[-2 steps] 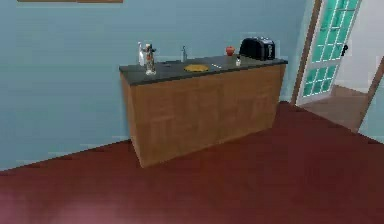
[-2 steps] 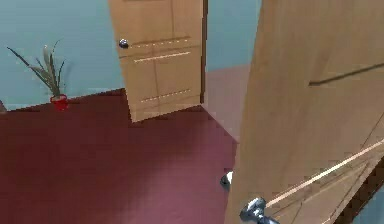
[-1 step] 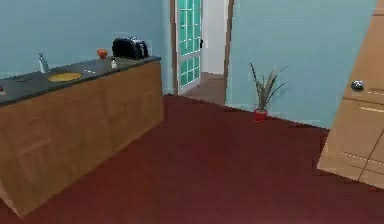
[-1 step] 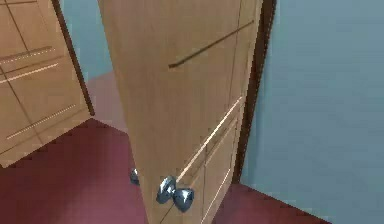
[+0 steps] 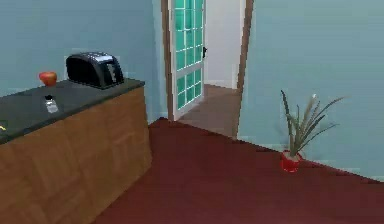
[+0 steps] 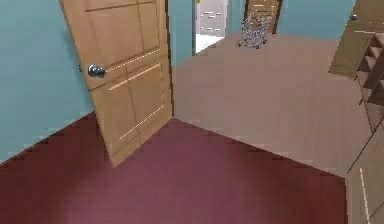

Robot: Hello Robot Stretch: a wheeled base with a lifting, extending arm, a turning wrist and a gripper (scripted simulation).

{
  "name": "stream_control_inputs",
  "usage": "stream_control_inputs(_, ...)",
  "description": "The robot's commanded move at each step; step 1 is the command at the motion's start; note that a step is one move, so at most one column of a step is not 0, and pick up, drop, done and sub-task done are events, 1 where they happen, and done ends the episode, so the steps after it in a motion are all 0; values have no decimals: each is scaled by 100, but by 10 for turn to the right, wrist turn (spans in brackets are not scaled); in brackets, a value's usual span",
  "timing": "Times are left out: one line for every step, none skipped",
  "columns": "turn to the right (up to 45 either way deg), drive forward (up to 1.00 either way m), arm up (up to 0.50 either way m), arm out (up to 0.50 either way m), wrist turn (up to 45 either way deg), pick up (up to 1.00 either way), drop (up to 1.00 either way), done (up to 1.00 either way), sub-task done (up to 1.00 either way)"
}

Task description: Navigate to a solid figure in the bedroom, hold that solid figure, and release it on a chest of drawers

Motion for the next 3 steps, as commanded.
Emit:
stream_control_inputs(0, 100, 0, 0, 0, 0, 0, 0, 0)
stream_control_inputs(30, 0, 0, 0, 0, 0, 0, 0, 0)
stream_control_inputs(270, 0, 0, 0, 0, 0, 0, 0, 0)
